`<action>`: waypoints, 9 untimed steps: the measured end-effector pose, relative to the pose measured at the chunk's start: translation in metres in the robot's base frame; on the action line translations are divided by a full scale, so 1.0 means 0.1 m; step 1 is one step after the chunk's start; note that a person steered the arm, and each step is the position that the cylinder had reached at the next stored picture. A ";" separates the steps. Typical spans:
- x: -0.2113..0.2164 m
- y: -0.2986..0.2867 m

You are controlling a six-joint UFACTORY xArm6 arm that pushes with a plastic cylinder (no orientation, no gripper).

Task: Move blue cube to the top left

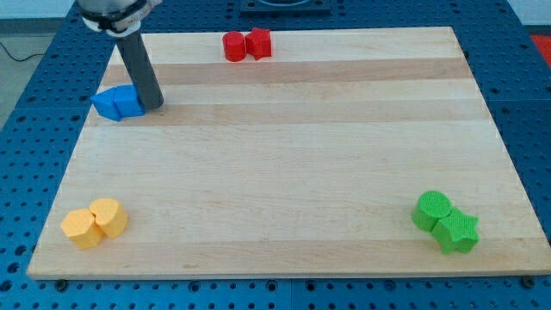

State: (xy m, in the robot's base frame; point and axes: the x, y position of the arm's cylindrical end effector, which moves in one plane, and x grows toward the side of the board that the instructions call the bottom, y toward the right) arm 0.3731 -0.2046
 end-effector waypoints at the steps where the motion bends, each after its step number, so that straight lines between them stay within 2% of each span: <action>1: 0.40 0.00; 2: 0.46 -0.24; 3: 0.20 -0.37; 5: -0.65 -0.37; 6: -0.72 -0.37; 7: -0.53 -0.28; 8: -0.60 -0.07; 9: -0.96 -0.06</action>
State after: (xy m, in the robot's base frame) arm 0.2770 -0.2107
